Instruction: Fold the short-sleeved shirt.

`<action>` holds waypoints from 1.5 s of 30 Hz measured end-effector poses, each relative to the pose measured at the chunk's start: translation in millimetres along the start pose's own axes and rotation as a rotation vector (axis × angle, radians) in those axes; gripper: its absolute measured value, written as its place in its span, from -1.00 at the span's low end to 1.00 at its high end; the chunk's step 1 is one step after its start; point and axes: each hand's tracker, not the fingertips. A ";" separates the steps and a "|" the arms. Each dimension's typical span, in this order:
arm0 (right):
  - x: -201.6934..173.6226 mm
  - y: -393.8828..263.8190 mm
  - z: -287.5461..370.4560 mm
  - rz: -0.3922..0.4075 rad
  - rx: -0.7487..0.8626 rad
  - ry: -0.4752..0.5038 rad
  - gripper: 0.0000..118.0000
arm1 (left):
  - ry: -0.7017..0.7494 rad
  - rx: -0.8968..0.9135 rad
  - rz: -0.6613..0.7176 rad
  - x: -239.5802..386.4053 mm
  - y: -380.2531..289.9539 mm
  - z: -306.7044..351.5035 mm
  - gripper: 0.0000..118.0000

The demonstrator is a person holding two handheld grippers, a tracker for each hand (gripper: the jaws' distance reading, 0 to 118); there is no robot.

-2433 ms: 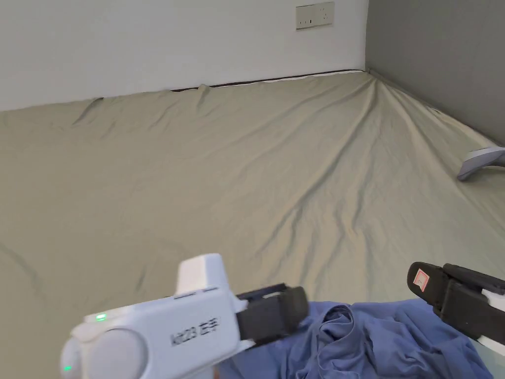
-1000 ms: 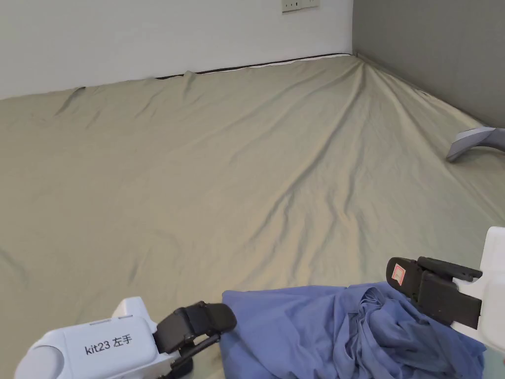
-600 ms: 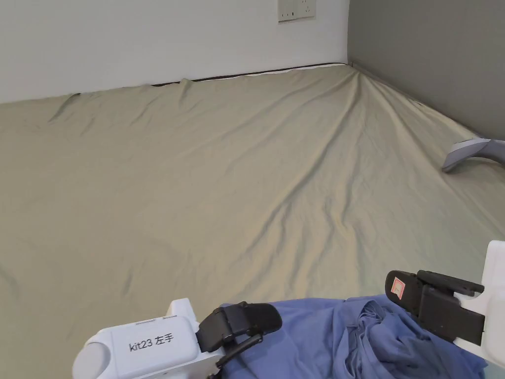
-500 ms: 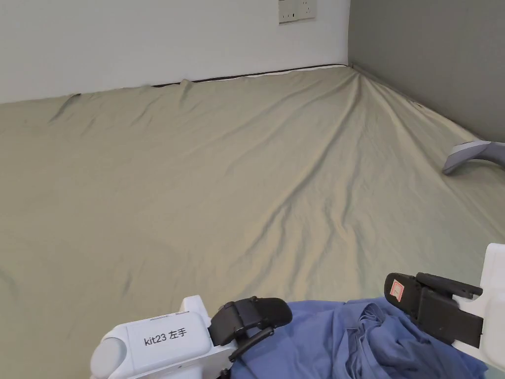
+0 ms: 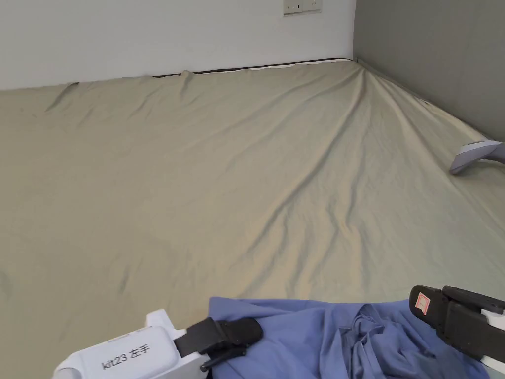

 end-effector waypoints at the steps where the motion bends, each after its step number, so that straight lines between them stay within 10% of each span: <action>1: -0.7 1.3 -2.7 0.002 -0.003 -0.007 -1.00 | -0.038 0.019 0.006 2.3 4.7 8.3 -0.82; 6: -13.1 7.6 -18.1 0.026 -0.013 0.009 -1.00 | -0.014 0.153 -0.118 32.8 27.8 71.9 -0.82; 16: -46.2 -0.3 -64.5 0.074 -0.078 0.099 -1.00 | 0.725 0.297 -0.449 95.1 36.0 150.4 -0.82; 22: -52.7 -3.8 -53.5 0.075 -0.083 0.149 -1.00 | 0.593 0.114 -0.603 117.8 7.0 70.9 -0.80; 27: -46.3 -4.2 -39.8 0.049 -0.068 0.136 -1.00 | 0.524 -0.032 -0.553 104.7 -14.7 -15.6 0.54; 34: -32.8 -3.9 -28.2 0.045 -0.050 0.128 -1.00 | 0.515 -0.065 -0.659 104.3 -35.4 -51.8 0.99; 38: -32.5 -2.7 -30.9 0.045 -0.048 0.125 -1.00 | 0.366 0.027 -0.595 132.0 -28.5 -5.3 0.71; 40: -33.1 -1.7 -33.6 0.051 -0.048 0.121 -1.00 | 0.361 0.117 -0.702 145.4 -27.5 19.2 -0.03; 42: -34.3 -1.1 -36.0 0.051 -0.043 0.126 -1.00 | 0.492 0.204 -0.813 158.5 -33.2 34.4 -0.78; 45: -38.6 -0.8 -39.9 0.052 -0.040 0.138 -1.00 | 0.776 0.304 -1.030 168.2 -47.0 36.5 -0.88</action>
